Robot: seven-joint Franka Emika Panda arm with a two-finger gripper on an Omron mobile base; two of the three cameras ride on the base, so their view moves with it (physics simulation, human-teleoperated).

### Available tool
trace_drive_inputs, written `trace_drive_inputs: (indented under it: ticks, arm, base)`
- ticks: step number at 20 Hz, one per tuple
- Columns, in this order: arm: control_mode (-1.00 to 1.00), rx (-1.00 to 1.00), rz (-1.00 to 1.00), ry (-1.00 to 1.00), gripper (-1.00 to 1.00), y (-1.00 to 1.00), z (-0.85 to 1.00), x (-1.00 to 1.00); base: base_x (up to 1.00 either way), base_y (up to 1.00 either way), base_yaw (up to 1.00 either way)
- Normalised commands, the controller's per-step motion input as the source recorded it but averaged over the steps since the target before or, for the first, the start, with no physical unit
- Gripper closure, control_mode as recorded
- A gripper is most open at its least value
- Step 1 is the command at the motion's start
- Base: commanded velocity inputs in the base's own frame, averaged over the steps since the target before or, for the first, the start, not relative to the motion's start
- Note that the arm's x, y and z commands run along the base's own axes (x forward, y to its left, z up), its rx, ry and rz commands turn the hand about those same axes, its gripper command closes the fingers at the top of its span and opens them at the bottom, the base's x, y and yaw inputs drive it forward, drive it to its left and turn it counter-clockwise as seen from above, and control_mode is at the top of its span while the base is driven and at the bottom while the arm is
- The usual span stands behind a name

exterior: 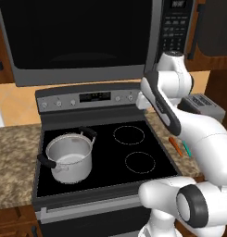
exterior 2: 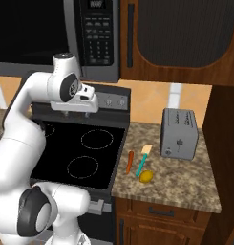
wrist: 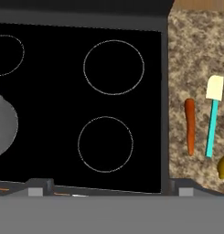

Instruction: Put the lemon and carrot in the pot. Retrieve the spatula and lightly stir the vegetables in the pot.

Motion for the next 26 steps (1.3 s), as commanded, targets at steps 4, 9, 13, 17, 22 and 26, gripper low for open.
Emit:
trace_drive_inputs:
  ticks: [4, 9, 13, 17, 22, 26]
  arm:
    - [-1.0, 0.03, 0.0, 0.0, -1.0, -0.88, -0.21, -0.03]
    - [-1.0, 0.01, -0.04, 0.0, -1.0, -1.0, -0.37, -0.01]
    - [-1.0, 0.0, -0.06, 0.04, -1.0, -1.0, -0.54, 0.0]
    - [-1.0, 0.0, -0.09, 0.06, -1.0, -0.97, -0.55, 0.0]
    - [-1.0, 0.0, -0.13, 0.17, -1.0, -0.82, -0.49, 0.01]
    - [-1.0, 0.0, -0.11, 0.16, -1.0, -0.53, -0.58, 0.0]
  base:
    - [0.0, 0.0, 0.0]
    - [0.0, 0.0, 0.0]
    - [0.0, 0.0, 0.0]
    - [0.0, 0.0, 0.0]
    - [0.0, 0.0, 0.0]
    - [0.0, 0.0, 0.0]
